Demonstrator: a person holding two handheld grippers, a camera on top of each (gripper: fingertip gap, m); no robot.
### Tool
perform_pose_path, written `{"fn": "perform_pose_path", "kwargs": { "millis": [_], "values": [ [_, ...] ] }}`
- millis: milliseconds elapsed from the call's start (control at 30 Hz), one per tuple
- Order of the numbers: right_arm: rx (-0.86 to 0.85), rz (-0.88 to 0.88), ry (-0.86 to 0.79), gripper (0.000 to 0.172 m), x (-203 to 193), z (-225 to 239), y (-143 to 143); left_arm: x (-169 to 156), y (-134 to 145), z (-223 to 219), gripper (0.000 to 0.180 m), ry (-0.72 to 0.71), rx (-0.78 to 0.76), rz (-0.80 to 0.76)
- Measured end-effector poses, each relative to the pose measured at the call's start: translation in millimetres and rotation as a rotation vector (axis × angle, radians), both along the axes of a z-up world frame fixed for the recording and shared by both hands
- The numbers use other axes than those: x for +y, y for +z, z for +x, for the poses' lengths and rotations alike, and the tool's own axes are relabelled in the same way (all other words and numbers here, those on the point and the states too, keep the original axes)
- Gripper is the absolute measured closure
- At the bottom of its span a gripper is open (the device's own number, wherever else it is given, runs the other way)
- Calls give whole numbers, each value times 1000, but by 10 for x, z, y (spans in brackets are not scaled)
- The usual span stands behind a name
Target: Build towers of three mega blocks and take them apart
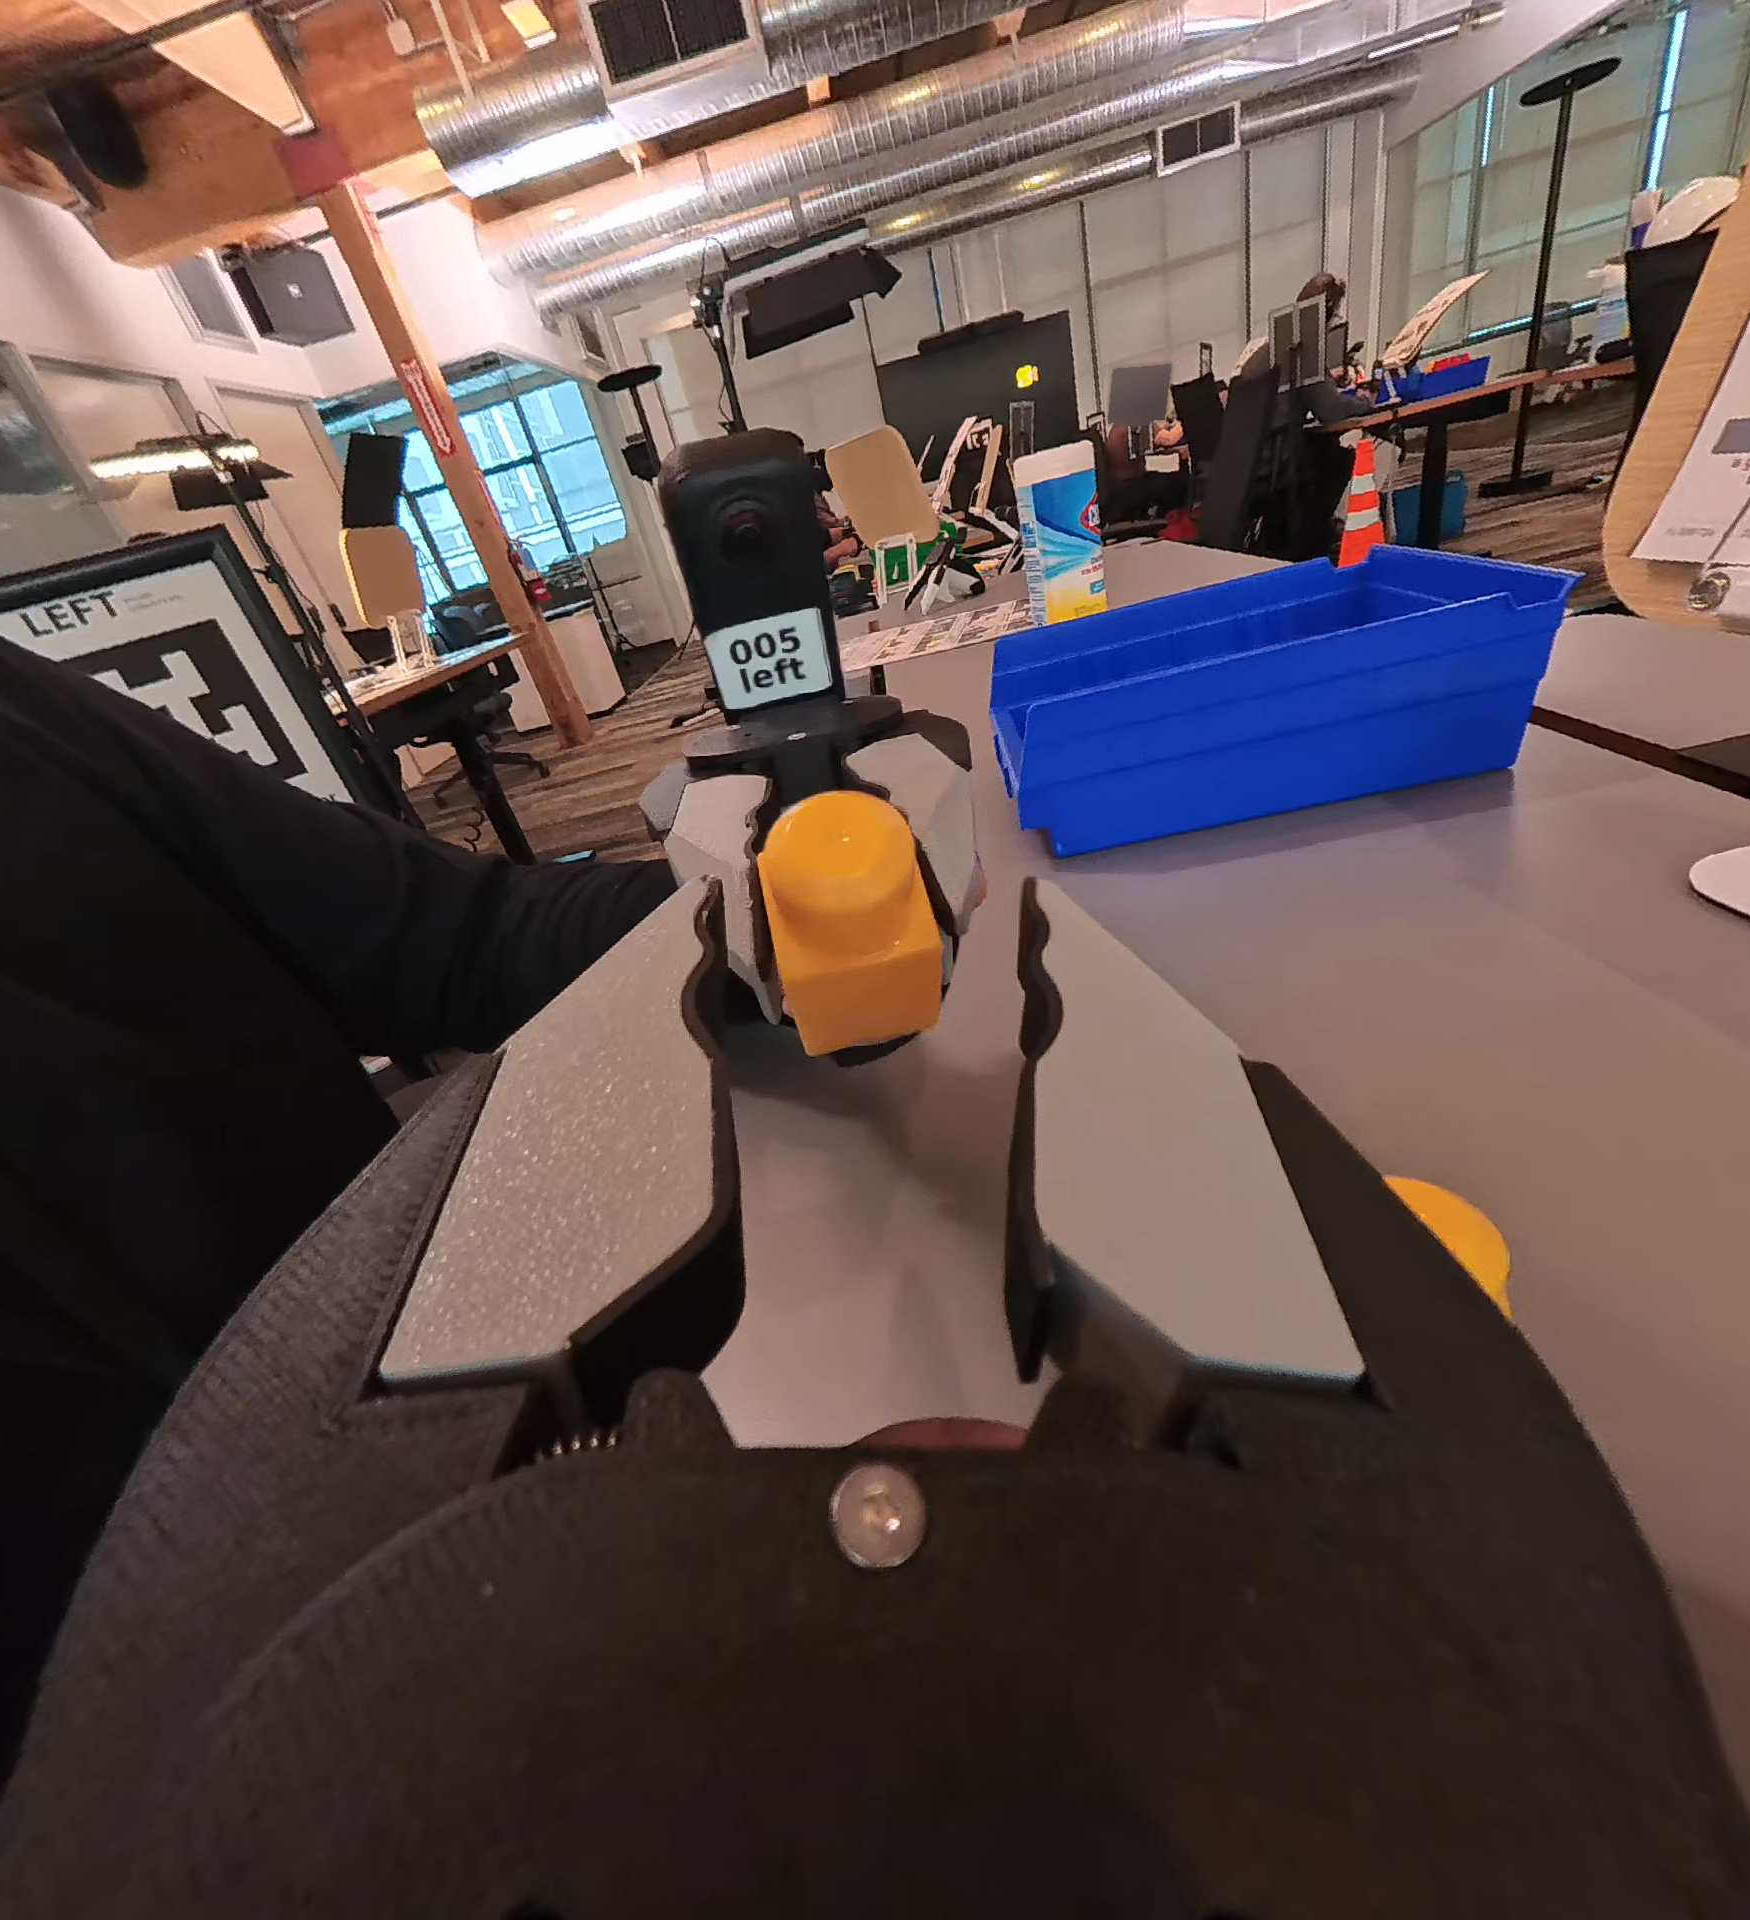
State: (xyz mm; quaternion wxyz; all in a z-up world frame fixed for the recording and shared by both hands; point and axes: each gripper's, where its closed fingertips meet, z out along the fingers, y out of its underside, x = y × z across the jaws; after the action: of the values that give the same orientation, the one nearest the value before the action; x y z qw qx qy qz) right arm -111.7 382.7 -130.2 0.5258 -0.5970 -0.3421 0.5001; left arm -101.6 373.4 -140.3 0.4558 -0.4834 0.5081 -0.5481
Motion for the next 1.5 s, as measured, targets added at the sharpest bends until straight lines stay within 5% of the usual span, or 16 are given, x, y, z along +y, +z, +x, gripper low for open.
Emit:
{"fn": "perform_pose_path", "kwargs": {
  "millis": [200, 600, 1500],
  "values": [
    [-22, 63, 22, 147, -73, -32, 8, -38, -58, 37, 146, 10, 42, 30],
    [-158, 111, -50, 147, -19, -93, -125, -18, -328, 109, 146, 18, 178, 24],
    [-176, 111, 4, 146, -89, -44, -137, -62, -448, 96, 147, -2, 252, 83]
  ]
}}
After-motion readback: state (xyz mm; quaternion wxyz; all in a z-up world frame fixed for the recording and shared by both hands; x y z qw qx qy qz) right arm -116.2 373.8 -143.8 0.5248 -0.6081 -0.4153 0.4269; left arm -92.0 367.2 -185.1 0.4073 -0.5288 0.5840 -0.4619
